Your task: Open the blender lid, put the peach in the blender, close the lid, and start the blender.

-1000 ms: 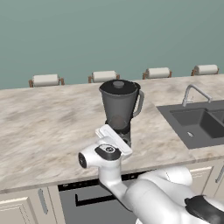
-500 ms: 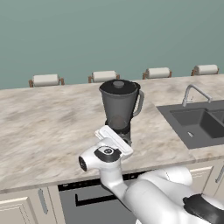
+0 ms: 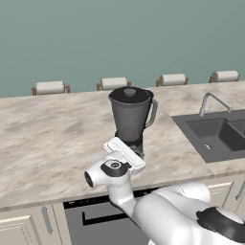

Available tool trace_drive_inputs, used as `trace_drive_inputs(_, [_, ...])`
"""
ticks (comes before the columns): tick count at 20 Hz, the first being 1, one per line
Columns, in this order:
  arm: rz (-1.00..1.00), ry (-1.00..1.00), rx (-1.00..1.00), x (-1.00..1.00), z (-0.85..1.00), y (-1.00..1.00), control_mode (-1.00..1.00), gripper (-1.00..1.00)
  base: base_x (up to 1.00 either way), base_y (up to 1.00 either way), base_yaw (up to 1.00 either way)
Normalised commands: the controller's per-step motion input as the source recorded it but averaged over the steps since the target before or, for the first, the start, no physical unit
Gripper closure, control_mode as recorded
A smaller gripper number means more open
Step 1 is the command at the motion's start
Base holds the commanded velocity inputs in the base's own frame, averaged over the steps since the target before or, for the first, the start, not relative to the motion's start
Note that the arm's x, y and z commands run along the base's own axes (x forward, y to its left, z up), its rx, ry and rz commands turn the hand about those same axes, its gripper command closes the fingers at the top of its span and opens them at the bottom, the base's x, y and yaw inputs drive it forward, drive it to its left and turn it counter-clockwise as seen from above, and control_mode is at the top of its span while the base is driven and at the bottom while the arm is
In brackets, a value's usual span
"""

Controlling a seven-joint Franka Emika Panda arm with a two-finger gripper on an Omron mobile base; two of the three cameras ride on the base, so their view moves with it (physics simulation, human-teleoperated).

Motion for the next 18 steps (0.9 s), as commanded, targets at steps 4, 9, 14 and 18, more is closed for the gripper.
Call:
trace_drive_inputs(4, [0.01, -0.06, 0.00, 0.32, 0.26, 0.00, -1.00, -1.00, 0.00, 0.00, 0.00])
trace_drive_inputs(9, [0.03, -0.04, 0.00, 0.33, 0.15, 0.10, -1.00, -1.00, 0.00, 0.00, 0.00])
trace_drive_inputs(14, [0.06, -0.05, 0.00, 0.38, 0.20, 0.21, -1.00, -1.00, 0.00, 0.00, 0.00])
trace_drive_inputs(18, [0.06, -0.10, 0.00, 0.31, 0.35, 0.15, -1.00, -1.00, 0.00, 0.00, 0.00])
